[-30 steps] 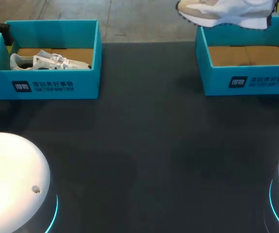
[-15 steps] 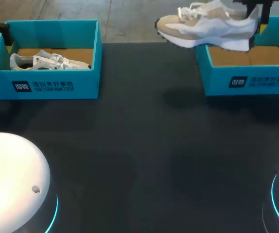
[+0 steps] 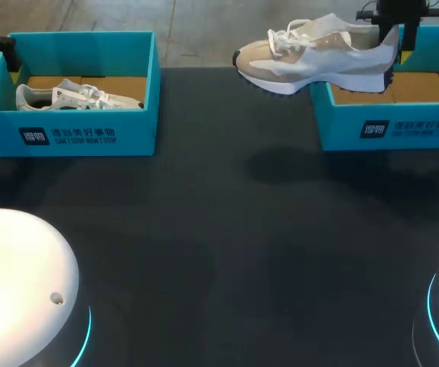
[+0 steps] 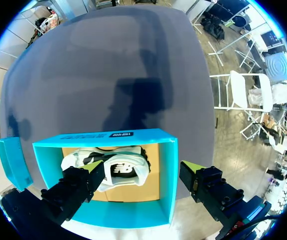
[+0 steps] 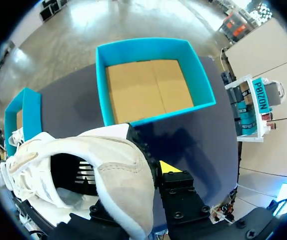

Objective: Take the shoe out of the shoebox, open the shoe tongue, remove and reinsert the insole, then place the shoe into the shoebox

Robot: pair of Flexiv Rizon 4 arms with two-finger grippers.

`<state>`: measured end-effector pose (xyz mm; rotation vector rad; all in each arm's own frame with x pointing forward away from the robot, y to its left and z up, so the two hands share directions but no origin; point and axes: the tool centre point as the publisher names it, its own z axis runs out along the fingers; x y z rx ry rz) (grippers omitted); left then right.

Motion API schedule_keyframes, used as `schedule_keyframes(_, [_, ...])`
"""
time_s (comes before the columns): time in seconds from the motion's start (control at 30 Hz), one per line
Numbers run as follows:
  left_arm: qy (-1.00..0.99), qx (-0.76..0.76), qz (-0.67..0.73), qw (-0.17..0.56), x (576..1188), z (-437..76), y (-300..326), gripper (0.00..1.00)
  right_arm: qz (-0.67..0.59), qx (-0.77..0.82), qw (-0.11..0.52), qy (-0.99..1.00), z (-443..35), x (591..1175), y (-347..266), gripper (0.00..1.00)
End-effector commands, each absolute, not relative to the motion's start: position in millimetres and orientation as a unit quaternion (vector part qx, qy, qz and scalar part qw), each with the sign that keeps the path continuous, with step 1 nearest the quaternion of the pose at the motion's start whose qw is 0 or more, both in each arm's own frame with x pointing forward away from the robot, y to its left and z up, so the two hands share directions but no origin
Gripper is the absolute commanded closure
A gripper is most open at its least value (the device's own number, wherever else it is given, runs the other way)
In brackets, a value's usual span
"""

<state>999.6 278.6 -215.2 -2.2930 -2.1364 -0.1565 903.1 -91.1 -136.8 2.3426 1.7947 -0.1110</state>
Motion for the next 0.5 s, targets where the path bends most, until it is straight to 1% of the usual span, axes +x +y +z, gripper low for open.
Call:
schedule_keyframes(0.03, [-0.681,-0.731,-0.051,0.001,998.3,-214.7,278.8,0.0,-0.003,0.785,0.133,0.606,-136.5,898.5,-92.6,1.0])
schedule_keyframes(0.17, [-0.681,-0.731,-0.051,0.001,998.3,-214.7,278.8,0.0,-0.021,0.777,0.148,0.611,-137.8,887.8,-74.5,1.0])
schedule_keyframes(0.27, [-0.681,-0.731,-0.051,0.001,998.3,-214.7,278.8,0.0,-0.021,0.77,0.14,0.622,-144.9,877.6,-61.2,1.0])
schedule_keyframes(0.5, [-0.681,-0.731,-0.051,0.001,998.3,-214.7,278.8,0.0,-0.03,0.771,0.146,0.619,-168.6,834.8,-25.6,1.0])
